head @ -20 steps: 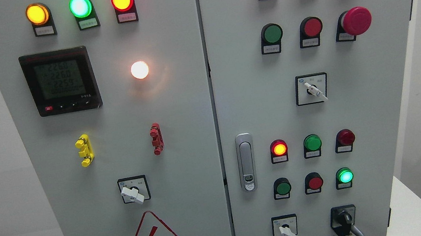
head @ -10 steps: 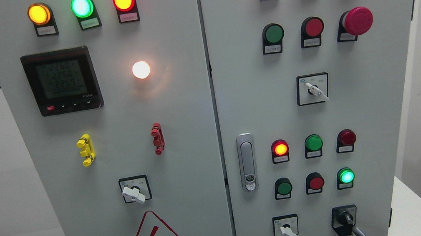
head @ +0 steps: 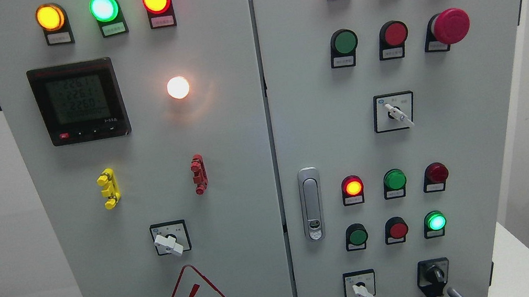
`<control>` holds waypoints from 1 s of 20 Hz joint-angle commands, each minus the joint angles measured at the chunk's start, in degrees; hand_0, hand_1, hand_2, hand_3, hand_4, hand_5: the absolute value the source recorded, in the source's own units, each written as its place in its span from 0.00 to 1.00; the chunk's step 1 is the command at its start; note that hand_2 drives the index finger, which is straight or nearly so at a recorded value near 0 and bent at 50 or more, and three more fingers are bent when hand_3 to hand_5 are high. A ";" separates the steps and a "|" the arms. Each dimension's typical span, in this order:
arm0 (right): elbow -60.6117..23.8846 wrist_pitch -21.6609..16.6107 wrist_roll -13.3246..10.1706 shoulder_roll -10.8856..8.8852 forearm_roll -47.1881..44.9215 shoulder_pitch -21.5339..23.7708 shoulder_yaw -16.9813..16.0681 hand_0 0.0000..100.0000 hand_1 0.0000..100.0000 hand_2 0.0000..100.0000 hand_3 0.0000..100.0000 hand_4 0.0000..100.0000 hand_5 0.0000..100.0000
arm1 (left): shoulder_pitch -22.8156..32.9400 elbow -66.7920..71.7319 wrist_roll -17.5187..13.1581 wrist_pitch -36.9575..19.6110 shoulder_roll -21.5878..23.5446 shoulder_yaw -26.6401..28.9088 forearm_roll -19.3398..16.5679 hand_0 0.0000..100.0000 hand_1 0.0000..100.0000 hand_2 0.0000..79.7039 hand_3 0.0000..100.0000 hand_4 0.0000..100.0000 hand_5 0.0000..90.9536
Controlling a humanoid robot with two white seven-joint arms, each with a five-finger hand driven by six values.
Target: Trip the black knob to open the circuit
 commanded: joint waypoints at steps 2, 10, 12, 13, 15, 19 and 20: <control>-2.42 -1.30 0.42 0.02 -0.18 0.83 -0.20 0.91 0.81 0.00 1.00 0.88 0.83 | -0.02 0.06 0.02 -0.02 -0.03 0.05 0.14 0.12 0.39 0.00 0.00 0.00 0.00; -4.26 -1.39 0.33 0.19 -1.49 4.07 -0.20 0.34 0.30 0.01 0.87 0.68 0.53 | -0.02 0.06 0.02 0.07 -0.03 0.05 0.14 0.12 0.39 0.00 0.00 0.00 0.00; -5.23 -1.39 0.42 -0.16 -4.73 5.04 -0.20 0.22 0.17 0.03 0.79 0.61 0.48 | -0.02 0.06 0.02 0.07 -0.03 0.05 0.14 0.12 0.39 0.00 0.00 0.00 0.00; -5.40 -1.39 0.42 -0.24 -5.36 5.57 -0.20 0.15 0.11 0.04 0.72 0.56 0.45 | -0.02 0.06 0.02 0.07 -0.11 0.05 0.14 0.12 0.39 0.00 0.00 0.00 0.00; -5.41 -1.39 0.51 -0.33 -5.54 6.10 -0.29 0.12 0.07 0.05 0.65 0.50 0.40 | -0.02 0.06 0.02 0.07 -0.03 0.05 0.14 0.12 0.39 0.00 0.00 0.00 0.00; -5.41 -1.48 1.12 -1.04 -5.54 6.98 -0.38 0.09 0.01 0.06 0.49 0.37 0.31 | -0.02 0.06 0.02 0.07 -0.03 0.05 0.14 0.12 0.39 0.00 0.00 0.00 0.00; -5.41 -1.57 1.29 -1.04 -5.54 7.07 -0.38 0.08 0.01 0.06 0.45 0.33 0.26 | -0.02 0.06 0.02 0.07 -0.03 0.05 0.14 0.12 0.39 0.00 0.00 0.00 0.00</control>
